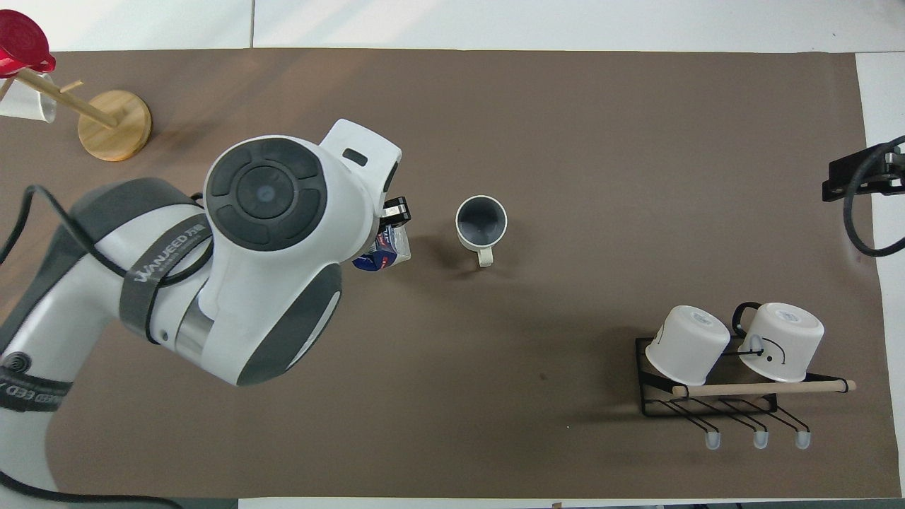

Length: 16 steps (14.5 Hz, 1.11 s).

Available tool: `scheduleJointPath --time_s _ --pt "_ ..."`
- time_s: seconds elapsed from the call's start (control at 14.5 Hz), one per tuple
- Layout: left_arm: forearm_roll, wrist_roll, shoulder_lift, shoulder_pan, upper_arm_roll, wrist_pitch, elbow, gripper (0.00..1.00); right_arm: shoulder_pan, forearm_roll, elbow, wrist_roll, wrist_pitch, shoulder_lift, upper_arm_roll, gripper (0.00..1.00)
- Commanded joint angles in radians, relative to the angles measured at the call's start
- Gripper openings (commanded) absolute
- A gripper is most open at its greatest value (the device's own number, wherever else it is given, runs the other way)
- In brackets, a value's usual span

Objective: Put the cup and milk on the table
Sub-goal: 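Set the milk carton down beside the mug and open the left gripper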

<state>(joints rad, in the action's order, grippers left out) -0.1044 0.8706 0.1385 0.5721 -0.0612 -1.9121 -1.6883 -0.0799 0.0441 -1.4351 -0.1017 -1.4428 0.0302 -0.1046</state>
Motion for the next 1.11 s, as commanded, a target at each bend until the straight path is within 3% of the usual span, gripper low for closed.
scheduleJointPath --time_s 0.0,0.28,1.04 --pt "-0.055 0.074 0.107 0.055 0.017 0.018 0.099 0.00 0.009 -0.022 0.056 0.025 0.056 0.048 0.002 1.00" --pt "-0.054 0.082 0.147 0.088 0.017 0.011 0.116 0.00 0.005 -0.029 -0.028 0.030 -0.005 0.011 0.002 1.00" --pt "-0.080 0.080 0.174 0.095 0.017 -0.068 0.113 0.00 -0.004 -0.053 -0.082 0.097 -0.041 -0.015 0.003 1.00"
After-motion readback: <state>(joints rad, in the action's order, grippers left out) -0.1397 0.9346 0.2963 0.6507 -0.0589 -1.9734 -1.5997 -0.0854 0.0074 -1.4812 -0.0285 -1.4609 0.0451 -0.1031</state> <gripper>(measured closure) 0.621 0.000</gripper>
